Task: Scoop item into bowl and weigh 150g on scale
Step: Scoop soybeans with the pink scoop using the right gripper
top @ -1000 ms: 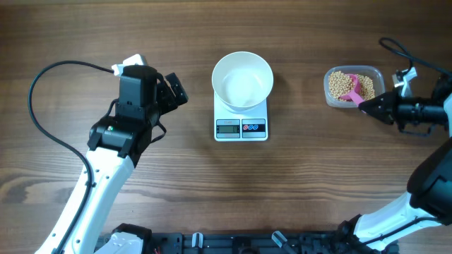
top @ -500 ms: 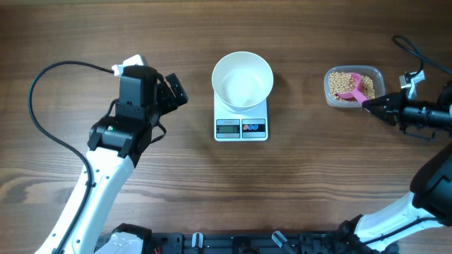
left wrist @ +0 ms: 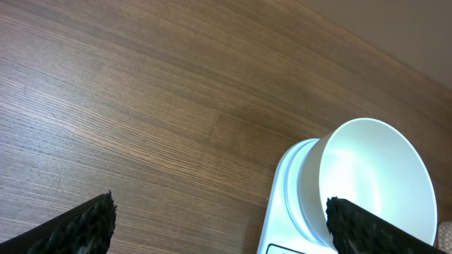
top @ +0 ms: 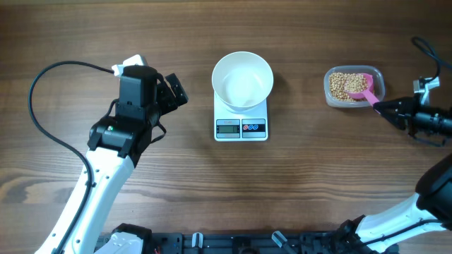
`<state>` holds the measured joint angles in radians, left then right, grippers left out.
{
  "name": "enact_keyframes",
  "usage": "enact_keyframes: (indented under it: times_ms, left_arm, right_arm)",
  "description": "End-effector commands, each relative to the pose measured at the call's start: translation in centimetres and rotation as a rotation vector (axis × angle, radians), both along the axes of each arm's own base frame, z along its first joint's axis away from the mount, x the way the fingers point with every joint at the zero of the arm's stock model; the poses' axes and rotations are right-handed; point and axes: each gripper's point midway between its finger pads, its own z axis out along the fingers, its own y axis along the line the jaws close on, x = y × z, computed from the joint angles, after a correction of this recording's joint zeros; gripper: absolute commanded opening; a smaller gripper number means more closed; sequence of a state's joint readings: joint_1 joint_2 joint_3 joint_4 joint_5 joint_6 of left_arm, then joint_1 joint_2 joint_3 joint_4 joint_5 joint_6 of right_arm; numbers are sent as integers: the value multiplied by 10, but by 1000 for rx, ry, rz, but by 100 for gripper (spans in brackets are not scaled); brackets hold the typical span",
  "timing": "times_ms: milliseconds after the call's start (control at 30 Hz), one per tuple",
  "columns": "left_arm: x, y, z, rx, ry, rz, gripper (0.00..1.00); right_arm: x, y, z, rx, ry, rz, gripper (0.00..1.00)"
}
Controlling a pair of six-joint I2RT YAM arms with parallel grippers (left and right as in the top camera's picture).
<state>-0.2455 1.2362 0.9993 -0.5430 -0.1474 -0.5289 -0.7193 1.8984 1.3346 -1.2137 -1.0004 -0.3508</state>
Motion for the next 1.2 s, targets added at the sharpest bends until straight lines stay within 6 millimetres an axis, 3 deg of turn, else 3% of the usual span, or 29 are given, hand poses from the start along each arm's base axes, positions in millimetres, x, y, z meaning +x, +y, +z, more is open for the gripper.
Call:
enact_keyframes:
  times_ms: [0, 433, 1167]
  left_arm:
    - [1, 1, 0, -5, 2, 1, 100]
    - [1, 1, 0, -5, 2, 1, 100]
    - [1, 1, 0, -5, 2, 2, 100]
  right_arm:
    - [1, -1, 11, 56, -88, -3, 4]
    - [-16, -21, 24, 104, -139, -73, 4]
    - [-25, -5, 45, 150, -235, -21, 4]
